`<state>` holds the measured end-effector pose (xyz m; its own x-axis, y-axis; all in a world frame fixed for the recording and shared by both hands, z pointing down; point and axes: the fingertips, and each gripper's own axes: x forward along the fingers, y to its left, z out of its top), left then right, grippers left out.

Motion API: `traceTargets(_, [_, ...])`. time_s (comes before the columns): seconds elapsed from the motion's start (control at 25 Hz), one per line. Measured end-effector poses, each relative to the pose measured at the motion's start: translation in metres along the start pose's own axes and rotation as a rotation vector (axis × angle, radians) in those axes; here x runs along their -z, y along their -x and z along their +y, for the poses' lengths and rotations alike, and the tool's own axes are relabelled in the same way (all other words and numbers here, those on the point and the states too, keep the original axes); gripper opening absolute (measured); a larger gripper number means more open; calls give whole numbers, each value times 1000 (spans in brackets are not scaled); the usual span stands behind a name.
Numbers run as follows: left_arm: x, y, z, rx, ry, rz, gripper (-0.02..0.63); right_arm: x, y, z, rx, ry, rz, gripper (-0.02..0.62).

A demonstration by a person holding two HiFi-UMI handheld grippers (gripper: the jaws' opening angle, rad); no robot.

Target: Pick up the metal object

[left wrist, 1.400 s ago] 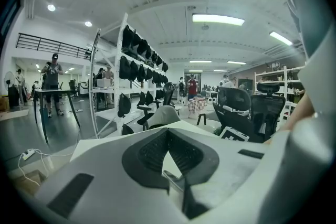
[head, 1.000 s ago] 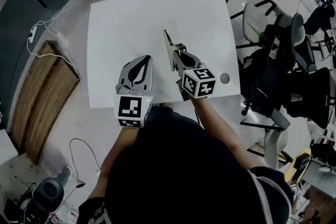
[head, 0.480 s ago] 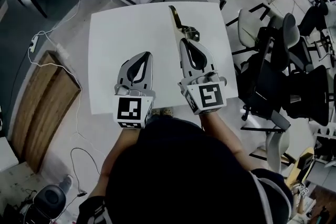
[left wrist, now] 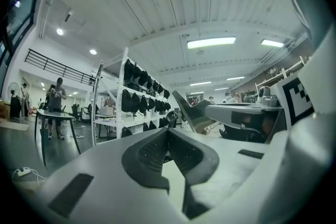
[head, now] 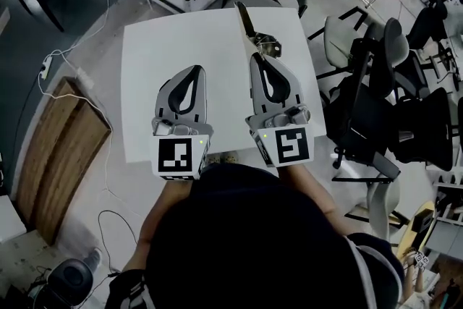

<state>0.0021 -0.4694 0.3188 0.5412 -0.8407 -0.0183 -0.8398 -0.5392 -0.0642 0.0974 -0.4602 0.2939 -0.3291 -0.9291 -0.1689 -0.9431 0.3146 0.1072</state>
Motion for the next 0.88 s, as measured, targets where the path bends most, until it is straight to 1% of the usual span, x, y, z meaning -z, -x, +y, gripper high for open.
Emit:
traceTargets(0.16, [-8, 1, 2, -7, -8, -24, 21, -9, 0, -3, 20, 20, -38, 29])
traceTargets(0.32, [-4, 1, 4, -6, -20, -1, 21, -7, -2, -6, 26, 28, -26, 29])
traceTargets(0.44, [-6, 1, 6, -8, -11, -8, 21, -5, -4, -5, 26, 21, -19, 29])
traceTargets(0.56, [-1, 3, 8, -7, -16, 9, 21, -2, -4, -3, 23, 15, -14, 29])
traceTargets(0.88, [-1, 3, 10, 1, -19, 10, 21, 0, -5, -1, 28, 4, -2, 29])
